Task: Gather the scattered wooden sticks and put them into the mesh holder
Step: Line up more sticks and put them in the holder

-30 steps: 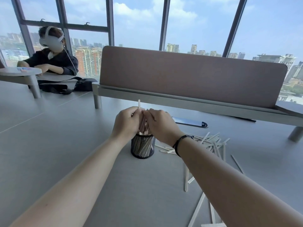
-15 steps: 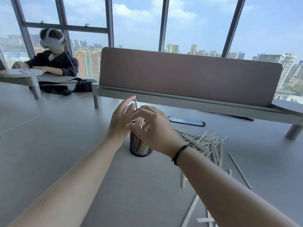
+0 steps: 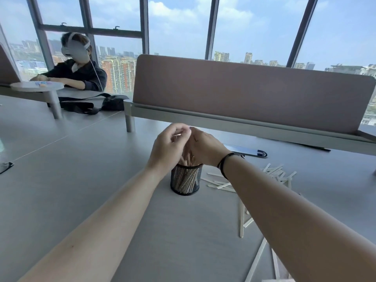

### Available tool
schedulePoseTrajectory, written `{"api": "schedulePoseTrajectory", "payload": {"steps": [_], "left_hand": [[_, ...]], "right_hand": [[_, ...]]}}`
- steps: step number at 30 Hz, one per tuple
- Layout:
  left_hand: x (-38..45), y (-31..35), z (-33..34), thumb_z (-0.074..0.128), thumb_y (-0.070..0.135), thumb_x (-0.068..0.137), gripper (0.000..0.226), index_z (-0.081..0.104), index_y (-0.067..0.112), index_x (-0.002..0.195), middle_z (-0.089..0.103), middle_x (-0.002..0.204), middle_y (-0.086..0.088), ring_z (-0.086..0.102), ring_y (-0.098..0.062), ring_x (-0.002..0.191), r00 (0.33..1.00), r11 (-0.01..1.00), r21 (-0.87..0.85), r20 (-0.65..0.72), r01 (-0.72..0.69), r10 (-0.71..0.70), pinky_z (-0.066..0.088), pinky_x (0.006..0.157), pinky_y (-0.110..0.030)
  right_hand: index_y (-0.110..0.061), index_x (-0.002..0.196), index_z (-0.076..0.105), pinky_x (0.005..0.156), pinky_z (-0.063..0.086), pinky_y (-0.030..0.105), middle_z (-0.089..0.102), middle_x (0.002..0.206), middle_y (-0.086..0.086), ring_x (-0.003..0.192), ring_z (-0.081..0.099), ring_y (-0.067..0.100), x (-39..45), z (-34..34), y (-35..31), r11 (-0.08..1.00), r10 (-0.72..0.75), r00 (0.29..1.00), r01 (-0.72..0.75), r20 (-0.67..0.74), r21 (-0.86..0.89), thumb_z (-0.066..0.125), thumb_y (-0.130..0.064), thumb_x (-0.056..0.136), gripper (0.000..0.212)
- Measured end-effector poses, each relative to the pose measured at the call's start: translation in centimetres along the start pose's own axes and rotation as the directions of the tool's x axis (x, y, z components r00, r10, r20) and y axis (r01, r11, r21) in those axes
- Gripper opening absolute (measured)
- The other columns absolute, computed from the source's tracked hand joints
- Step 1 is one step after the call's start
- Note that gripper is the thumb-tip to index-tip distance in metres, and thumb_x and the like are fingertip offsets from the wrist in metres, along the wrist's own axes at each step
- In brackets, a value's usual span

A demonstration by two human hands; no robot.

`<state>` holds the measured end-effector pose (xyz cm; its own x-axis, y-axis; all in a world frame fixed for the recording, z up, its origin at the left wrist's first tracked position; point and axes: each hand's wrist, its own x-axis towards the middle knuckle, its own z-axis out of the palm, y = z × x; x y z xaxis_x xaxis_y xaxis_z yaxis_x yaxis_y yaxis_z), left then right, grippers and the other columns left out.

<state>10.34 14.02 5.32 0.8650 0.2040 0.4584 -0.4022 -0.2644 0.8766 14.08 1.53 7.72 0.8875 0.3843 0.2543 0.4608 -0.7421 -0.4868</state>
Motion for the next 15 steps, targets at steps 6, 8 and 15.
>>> {"api": "schedulePoseTrajectory", "payload": {"steps": [6, 8, 15], "left_hand": [[-0.6, -1.0, -1.2, 0.076, 0.087, 0.037, 0.139, 0.021, 0.042, 0.156, 0.034, 0.155, 0.000, 0.026, 0.000, 0.147, 0.917, 1.000, 0.028, 0.399, 0.009, -0.019, 0.031, 0.116, -0.030], [-0.2, -1.1, -1.8, 0.075, 0.088, 0.030, 0.147, 0.013, 0.046, 0.157, 0.034, 0.157, -0.003, 0.027, -0.002, 0.148, 0.886, 0.997, 0.078, 0.463, -0.007, -0.030, 0.030, 0.119, -0.034], [1.0, -1.3, -0.7, 0.092, 0.059, 0.048, 0.122, 0.027, 0.046, 0.152, 0.065, 0.122, 0.012, 0.061, -0.009, 0.116, 0.944, 0.958, 0.287, 0.315, 0.006, -0.100, 0.047, 0.106, -0.038]], "right_hand": [[-0.023, 0.122, 0.058, 0.083, 0.053, 0.036, 0.067, 0.107, 0.001, 0.092, 0.066, 0.016, -1.0, -0.1, -0.1, 0.732, 0.172, 0.984, -0.102, -0.039, 0.674, 0.039, -0.046, 0.102, 0.036], [-0.020, 0.124, 0.062, 0.088, 0.053, 0.034, 0.066, 0.112, -0.004, 0.098, 0.066, 0.012, -1.4, -0.1, 0.2, 0.636, 0.237, 0.971, -0.151, -0.005, 0.757, 0.039, -0.055, 0.100, 0.048], [-0.023, 0.142, 0.048, 0.106, 0.041, 0.030, 0.057, 0.128, -0.014, 0.117, 0.057, 0.008, -3.1, -0.1, 0.6, 0.599, 0.245, 0.962, -0.250, 0.123, 0.761, 0.030, -0.069, 0.096, 0.067]]}}
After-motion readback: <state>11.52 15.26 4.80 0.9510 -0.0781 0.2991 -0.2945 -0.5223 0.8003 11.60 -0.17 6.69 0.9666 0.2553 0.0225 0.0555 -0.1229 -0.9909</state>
